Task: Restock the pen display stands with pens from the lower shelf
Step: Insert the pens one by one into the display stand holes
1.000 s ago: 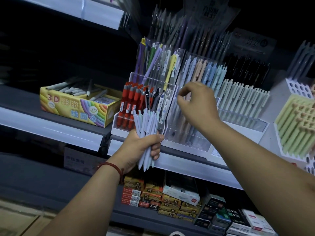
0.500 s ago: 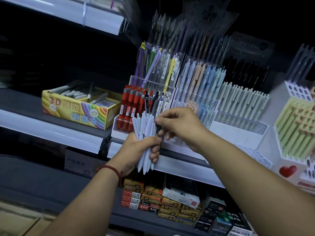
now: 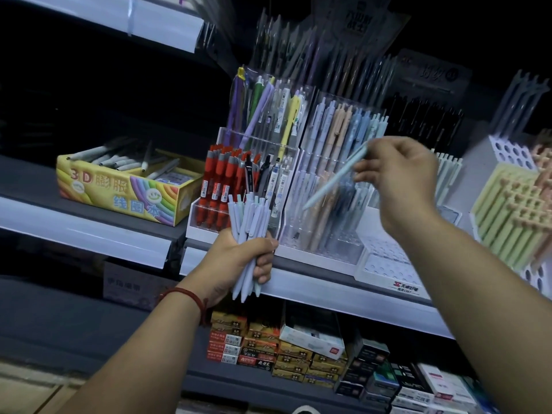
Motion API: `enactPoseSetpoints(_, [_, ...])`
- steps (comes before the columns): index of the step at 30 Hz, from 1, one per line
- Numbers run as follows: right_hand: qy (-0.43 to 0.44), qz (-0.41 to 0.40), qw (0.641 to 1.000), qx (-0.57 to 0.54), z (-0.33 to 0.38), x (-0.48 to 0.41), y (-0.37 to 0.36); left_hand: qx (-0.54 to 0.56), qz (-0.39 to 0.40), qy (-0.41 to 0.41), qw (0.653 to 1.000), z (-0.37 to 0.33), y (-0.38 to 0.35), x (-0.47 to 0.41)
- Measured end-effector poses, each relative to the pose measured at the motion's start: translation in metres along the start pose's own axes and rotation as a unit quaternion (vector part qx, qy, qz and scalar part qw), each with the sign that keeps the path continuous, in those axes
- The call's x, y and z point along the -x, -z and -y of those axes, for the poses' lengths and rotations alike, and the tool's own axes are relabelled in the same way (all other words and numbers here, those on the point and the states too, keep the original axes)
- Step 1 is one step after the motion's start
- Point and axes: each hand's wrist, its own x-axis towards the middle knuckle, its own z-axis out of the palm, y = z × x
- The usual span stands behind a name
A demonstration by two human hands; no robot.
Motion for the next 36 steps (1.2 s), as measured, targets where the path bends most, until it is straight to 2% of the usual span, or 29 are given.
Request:
enactPoseSetpoints(4, [0.070, -0.054, 0.991, 0.101, -0.009, -0.016, 0.033, -0.019, -0.001, 0.009, 1.000, -0.002, -0.002, -0.002])
enactPoseSetpoints(8, [0.095, -0.037, 0.980, 0.170, -0.034, -0.018, 0.049, -0.049, -0.007, -0.003, 0.999, -0.002, -0.010, -0.007])
enactPoseSetpoints(15, [0.120, -0.025, 0.970, 0.211, -0.067, -0.034, 0.041, -0.054, 0.021, -0.052, 0.997, 0.006, -0.039, -0.024])
enactPoseSetpoints(21, [0.164, 0.076, 0.938, 0.296, -0.099, -0.035, 0.037, -0.043, 0.000, -0.060, 0.997, 0.016, -0.044, -0.037])
enactPoseSetpoints(27, [0.151, 0.064, 0.966, 0.199, -0.111, -0.029, 0.041, -0.056, 0.011, -0.065, 0.996, 0.020, -0.043, -0.037])
enactPoseSetpoints(36, [0.092, 0.087, 0.977, 0.172, -0.116, -0.024, 0.049, -0.058, 0.006, -0.064, 0.996, 0.019, -0.047, -0.033])
